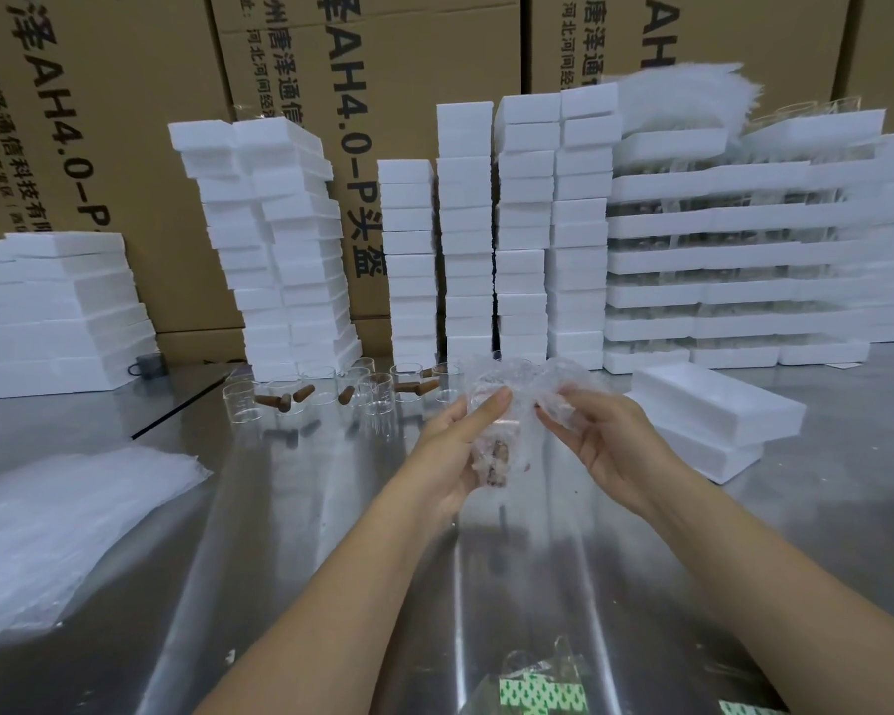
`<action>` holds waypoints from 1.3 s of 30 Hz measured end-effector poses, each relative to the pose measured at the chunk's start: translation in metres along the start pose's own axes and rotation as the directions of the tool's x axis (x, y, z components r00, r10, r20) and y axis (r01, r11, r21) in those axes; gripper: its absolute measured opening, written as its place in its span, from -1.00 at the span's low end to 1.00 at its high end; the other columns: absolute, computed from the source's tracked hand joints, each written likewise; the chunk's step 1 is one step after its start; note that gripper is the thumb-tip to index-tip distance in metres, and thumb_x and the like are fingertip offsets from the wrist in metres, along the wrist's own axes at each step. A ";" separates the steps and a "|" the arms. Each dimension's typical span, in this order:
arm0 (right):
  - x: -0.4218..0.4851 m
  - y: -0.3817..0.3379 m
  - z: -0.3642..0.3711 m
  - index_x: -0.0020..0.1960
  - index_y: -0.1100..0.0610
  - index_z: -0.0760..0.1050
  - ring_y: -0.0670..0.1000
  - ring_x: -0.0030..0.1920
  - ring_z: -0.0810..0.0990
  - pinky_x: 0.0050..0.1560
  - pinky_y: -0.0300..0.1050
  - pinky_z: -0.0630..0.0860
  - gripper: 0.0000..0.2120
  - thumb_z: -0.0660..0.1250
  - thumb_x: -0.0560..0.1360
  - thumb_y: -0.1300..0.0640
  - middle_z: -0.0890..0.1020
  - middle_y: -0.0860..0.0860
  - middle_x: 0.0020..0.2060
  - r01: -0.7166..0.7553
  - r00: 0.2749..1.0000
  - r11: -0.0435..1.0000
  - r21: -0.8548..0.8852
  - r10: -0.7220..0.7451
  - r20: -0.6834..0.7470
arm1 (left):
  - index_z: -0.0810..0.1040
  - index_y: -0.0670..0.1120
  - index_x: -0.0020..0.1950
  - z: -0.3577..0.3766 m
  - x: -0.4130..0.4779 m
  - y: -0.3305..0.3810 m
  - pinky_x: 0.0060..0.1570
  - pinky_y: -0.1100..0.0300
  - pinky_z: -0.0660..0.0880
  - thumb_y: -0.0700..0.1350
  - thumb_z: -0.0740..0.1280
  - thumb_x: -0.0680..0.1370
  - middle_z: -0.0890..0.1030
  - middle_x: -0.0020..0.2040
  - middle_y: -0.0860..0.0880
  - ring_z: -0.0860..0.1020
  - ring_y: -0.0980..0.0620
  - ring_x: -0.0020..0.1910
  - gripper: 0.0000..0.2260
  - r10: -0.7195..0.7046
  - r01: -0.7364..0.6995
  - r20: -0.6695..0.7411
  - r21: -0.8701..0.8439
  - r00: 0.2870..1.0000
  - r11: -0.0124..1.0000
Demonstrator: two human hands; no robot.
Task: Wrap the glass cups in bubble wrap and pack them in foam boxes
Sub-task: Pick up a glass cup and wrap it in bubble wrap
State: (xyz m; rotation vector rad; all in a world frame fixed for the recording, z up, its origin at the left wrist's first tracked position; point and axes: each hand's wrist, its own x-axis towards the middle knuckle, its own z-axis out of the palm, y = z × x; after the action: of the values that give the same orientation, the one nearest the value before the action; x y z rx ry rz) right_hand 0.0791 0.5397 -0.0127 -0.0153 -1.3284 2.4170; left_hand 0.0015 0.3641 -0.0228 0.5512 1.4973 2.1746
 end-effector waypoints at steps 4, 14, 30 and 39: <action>-0.004 -0.002 0.001 0.11 0.31 0.65 0.06 0.11 0.74 0.31 -0.05 0.60 -0.80 0.50 0.52 0.25 0.76 0.12 0.00 0.083 0.993 0.986 -0.147 -0.070 0.091 | 0.54 -0.12 0.49 0.003 -0.001 0.000 0.33 -0.36 0.56 0.12 0.68 0.38 0.72 0.29 -0.19 0.72 -0.25 0.16 -0.24 -0.008 0.008 0.031 -0.022 0.999 1.000; -0.005 0.015 0.000 -0.12 0.06 0.67 -0.15 -0.27 0.63 -0.19 -0.40 0.45 -0.81 0.56 0.46 0.33 0.70 -0.08 -0.22 0.443 0.881 0.471 -0.763 -0.388 0.273 | 0.62 -0.15 0.41 0.007 -0.005 0.000 -0.27 0.17 0.63 0.21 0.36 0.67 0.71 0.27 -0.20 0.73 -0.16 0.10 -0.50 -0.230 0.234 0.123 -0.019 0.965 0.972; -0.008 0.018 0.007 0.11 0.00 0.51 0.12 -0.09 0.70 -0.14 0.01 0.67 -0.69 0.58 0.48 0.01 0.65 0.08 -0.01 0.189 0.965 0.648 -0.738 -0.262 0.017 | 0.66 -0.06 0.29 0.000 0.000 0.001 -0.39 0.21 0.53 0.05 0.55 0.57 0.78 0.03 -0.17 0.72 -0.05 -0.18 -0.65 -0.067 0.058 -0.107 -0.085 0.992 0.995; -0.015 0.017 0.010 -0.08 0.41 0.54 0.11 -0.45 0.46 -0.35 -0.15 0.54 -0.80 0.18 0.61 0.35 0.62 0.17 -0.35 0.194 0.961 0.638 -0.745 0.031 0.276 | 0.58 -0.19 0.40 0.011 -0.005 -0.009 -0.36 0.19 0.52 0.12 0.53 0.56 0.71 -0.06 -0.16 0.63 -0.12 -0.12 -0.46 -0.095 0.088 0.035 0.151 0.995 0.985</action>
State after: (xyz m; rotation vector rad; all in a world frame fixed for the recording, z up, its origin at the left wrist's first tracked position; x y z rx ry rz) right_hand 0.0853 0.5184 -0.0240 0.1439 -2.3417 1.6197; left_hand 0.0127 0.3729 -0.0277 0.5617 1.6390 1.9813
